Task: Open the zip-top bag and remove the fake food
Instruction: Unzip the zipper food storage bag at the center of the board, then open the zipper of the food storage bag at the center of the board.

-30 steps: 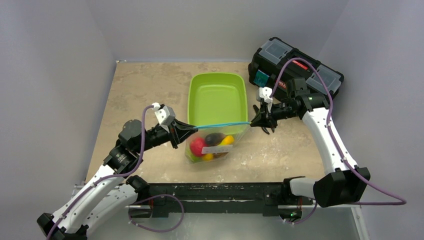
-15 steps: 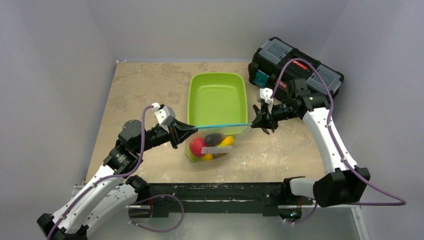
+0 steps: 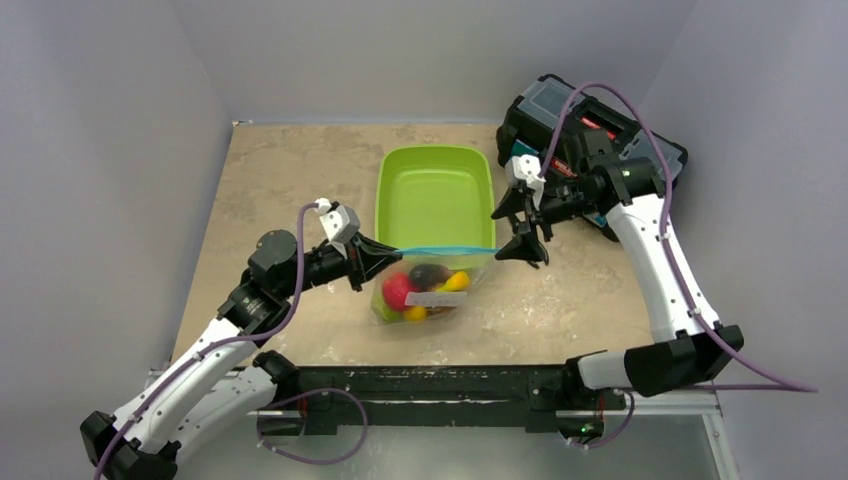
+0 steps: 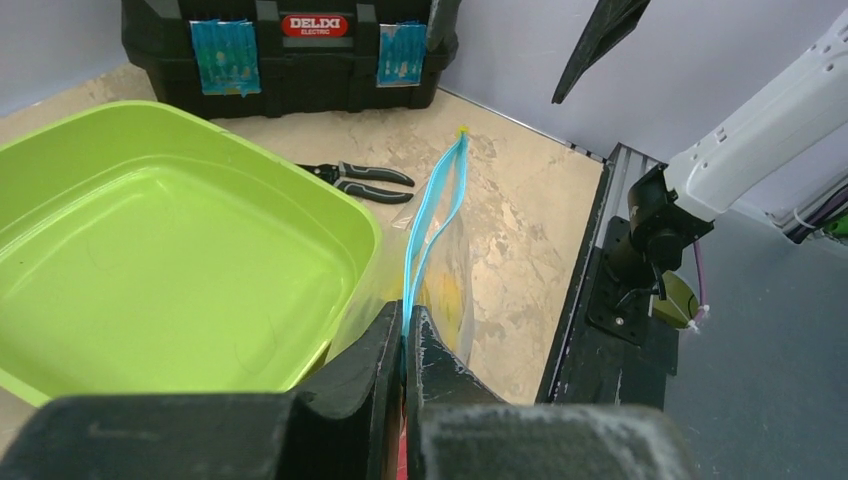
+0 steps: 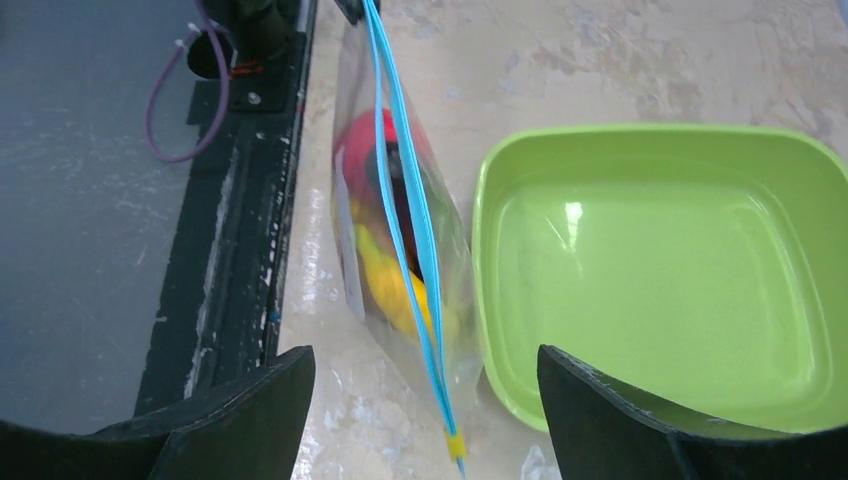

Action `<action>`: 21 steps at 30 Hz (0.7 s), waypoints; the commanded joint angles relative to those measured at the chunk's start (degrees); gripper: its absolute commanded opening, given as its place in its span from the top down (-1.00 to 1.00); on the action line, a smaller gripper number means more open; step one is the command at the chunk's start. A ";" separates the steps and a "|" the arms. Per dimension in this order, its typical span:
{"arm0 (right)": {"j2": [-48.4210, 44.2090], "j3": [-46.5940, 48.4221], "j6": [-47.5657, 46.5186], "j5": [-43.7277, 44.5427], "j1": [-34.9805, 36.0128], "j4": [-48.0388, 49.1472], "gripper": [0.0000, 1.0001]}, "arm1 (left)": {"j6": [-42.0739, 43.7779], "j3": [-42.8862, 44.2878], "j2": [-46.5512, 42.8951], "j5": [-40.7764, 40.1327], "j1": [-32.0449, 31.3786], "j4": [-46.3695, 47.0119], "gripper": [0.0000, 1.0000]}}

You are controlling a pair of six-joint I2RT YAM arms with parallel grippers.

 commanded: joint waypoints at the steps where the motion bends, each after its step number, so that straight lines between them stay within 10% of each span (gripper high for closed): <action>1: 3.58 4.77 6.01 -3.37 5.32 1.56 -0.55 | -1.34 2.93 1.66 3.01 0.32 5.00 1.00; 21: 9.66 4.09 19.83 5.63 17.26 16.42 0.04 | -3.96 2.61 5.55 5.79 0.21 9.51 1.00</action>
